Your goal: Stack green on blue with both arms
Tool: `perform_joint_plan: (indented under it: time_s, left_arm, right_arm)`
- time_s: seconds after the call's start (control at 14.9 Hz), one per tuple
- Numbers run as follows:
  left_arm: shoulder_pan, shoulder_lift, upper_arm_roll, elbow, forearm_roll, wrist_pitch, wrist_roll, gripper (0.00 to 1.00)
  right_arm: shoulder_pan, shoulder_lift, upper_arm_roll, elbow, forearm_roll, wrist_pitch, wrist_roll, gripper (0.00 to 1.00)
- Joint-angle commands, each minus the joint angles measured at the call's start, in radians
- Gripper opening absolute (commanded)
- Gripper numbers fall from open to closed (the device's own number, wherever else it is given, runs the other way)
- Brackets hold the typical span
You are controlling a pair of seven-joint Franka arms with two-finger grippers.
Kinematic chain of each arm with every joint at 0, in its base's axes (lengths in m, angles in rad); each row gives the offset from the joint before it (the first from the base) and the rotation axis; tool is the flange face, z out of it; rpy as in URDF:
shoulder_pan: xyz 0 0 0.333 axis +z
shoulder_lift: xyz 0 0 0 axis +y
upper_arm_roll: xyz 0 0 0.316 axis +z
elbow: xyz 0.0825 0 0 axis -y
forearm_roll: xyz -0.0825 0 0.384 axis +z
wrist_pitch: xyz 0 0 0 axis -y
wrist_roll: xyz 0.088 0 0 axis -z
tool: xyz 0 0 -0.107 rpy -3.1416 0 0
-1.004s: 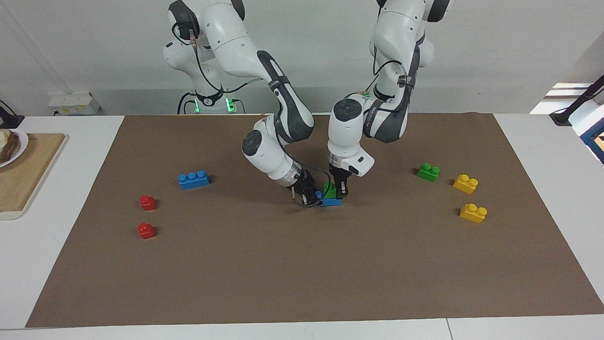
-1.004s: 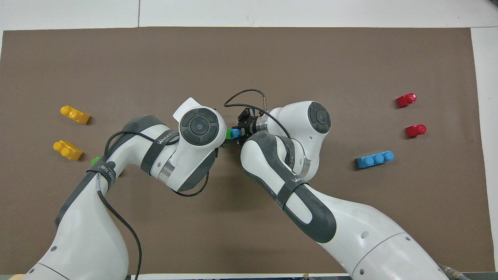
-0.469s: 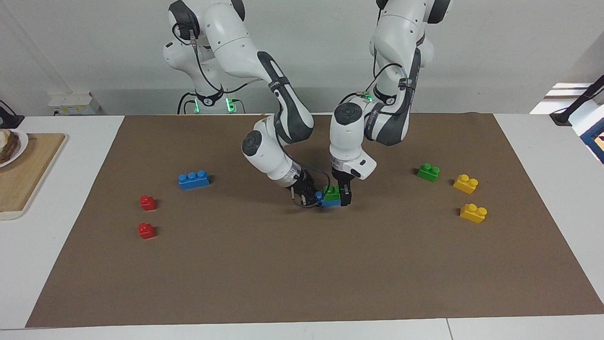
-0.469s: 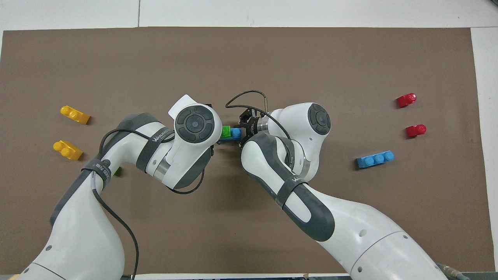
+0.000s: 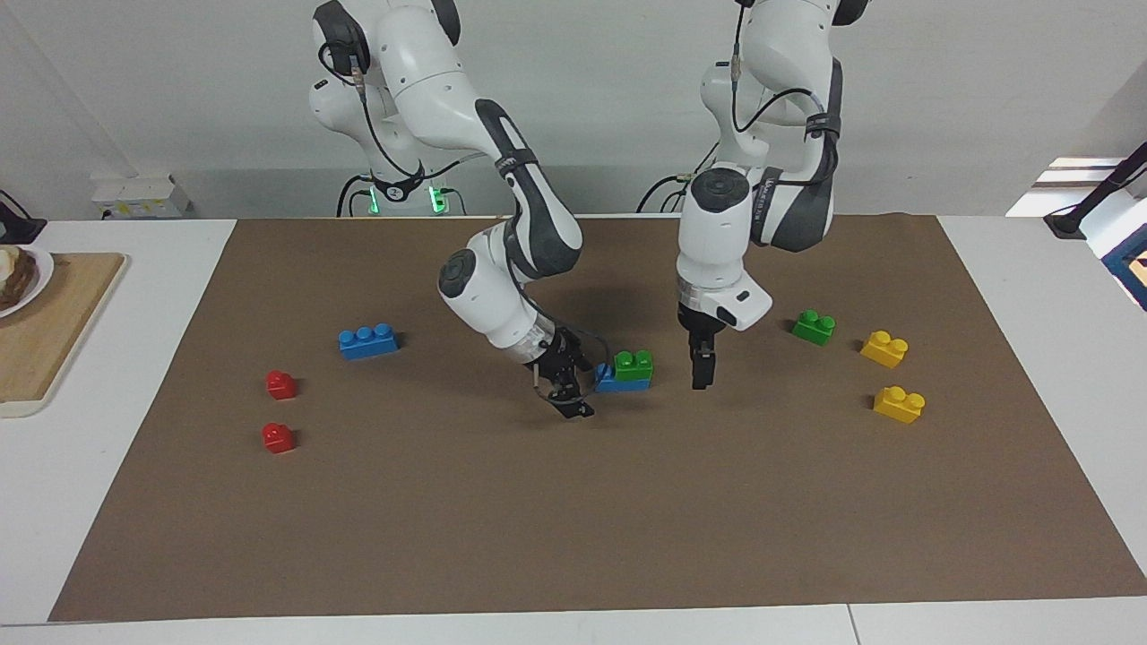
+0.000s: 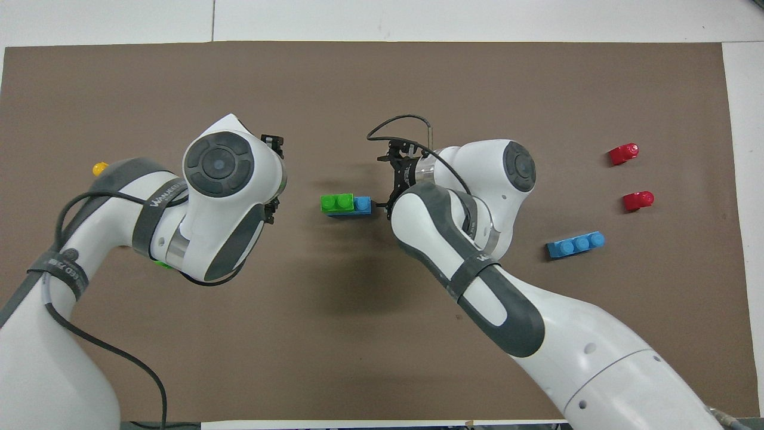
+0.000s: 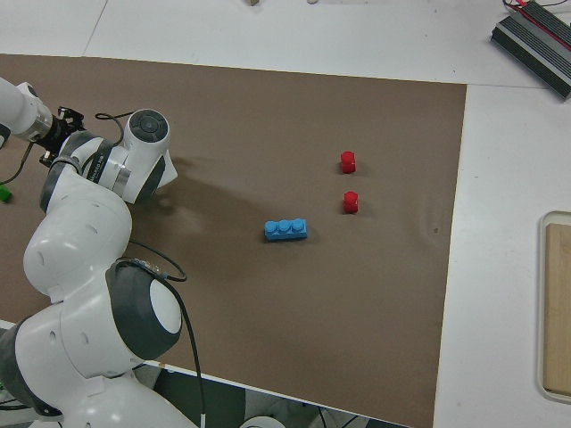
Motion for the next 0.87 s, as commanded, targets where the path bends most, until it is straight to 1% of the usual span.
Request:
perform_joint_plan:
  time_s: [0.0, 0.13, 0.27, 0.33, 0.4, 0.54, 0.67, 0.8]
  left_arm:
    - [0.053, -0.033, -0.009, -0.013, 0.011, -0.029, 0.148, 1.0]
    - [0.097, -0.042, -0.009, -0.011, 0.006, -0.052, 0.349, 1.0]
    - [0.146, -0.054, -0.009, -0.011, -0.014, -0.087, 0.59, 1.0]
    - [0.18, -0.06, -0.009, -0.007, -0.041, -0.104, 0.708, 1.0]
    - [0.206, -0.067, -0.009, -0.002, -0.064, -0.12, 0.842, 1.0]
    - [0.255, -0.076, -0.009, 0.009, -0.077, -0.164, 1.08, 1.0]
    - [0.294, -0.09, -0.009, 0.018, -0.083, -0.189, 1.265, 1.0]
    - [0.335, -0.093, -0.007, 0.05, -0.121, -0.206, 1.429, 1.0]
  right_arm:
    - [-0.119, -0.085, 0.005, -0.004, 0.016, -0.091, -0.098, 1.0]
    - [-0.181, -0.136, 0.002, -0.004, -0.001, -0.146, -0.166, 1.0]
    - [-0.24, -0.174, 0.003, -0.001, -0.099, -0.188, -0.252, 1.0]
    - [-0.259, -0.191, 0.003, 0.004, -0.159, -0.208, -0.328, 1.0]
    - [-0.285, -0.205, 0.0, 0.017, -0.211, -0.249, -0.411, 1.0]
    - [-0.355, -0.206, 0.0, 0.085, -0.277, -0.369, -0.532, 1.0]
    - [-0.402, -0.211, 0.0, 0.146, -0.38, -0.487, -0.672, 1.0]
    - [-0.42, -0.245, 0.0, 0.157, -0.473, -0.536, -0.787, 1.0]
